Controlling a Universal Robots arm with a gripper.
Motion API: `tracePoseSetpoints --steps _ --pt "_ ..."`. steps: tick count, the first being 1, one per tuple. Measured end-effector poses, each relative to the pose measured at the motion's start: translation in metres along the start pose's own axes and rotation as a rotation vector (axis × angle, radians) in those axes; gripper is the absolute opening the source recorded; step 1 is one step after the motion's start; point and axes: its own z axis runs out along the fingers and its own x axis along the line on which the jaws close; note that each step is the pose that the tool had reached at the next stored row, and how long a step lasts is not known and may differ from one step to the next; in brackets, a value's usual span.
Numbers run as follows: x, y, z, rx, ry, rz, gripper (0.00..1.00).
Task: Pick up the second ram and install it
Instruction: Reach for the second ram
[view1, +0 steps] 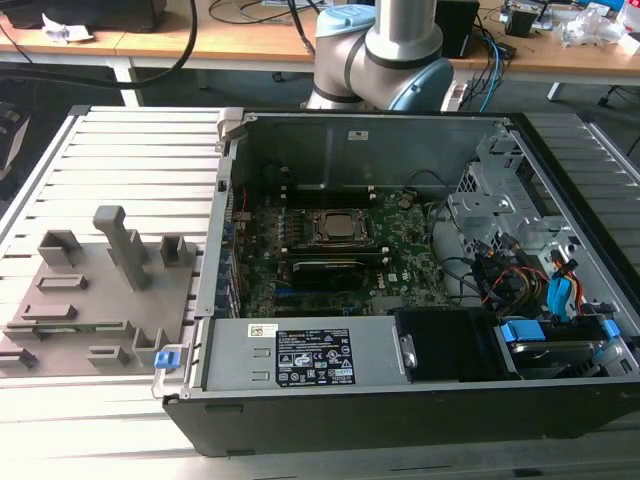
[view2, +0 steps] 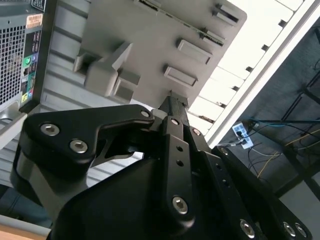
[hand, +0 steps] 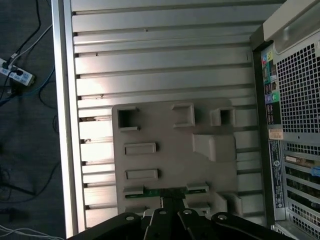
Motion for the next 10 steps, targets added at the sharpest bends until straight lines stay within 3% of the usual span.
tracePoseSetpoints --steps 2,3,4,5,10 --pt "-0.0034 -0.0022 0.0001 0.0025 0.0006 0.0 0.11" --pt "-0.0062 -0.0027 0.0003 0.0147 0.0003 0.0 0.11" --pt "-0.0064 -0.0028 0.0004 0.0349 -0.0012 -0.001 0.11" --pt "-0.0065 -0.0029 0.0005 0.0404 -0.0017 -0.001 0.11" --pt "-0.007 -0.0104 0.0023 0.0402 -0.0016 -0.001 0.11"
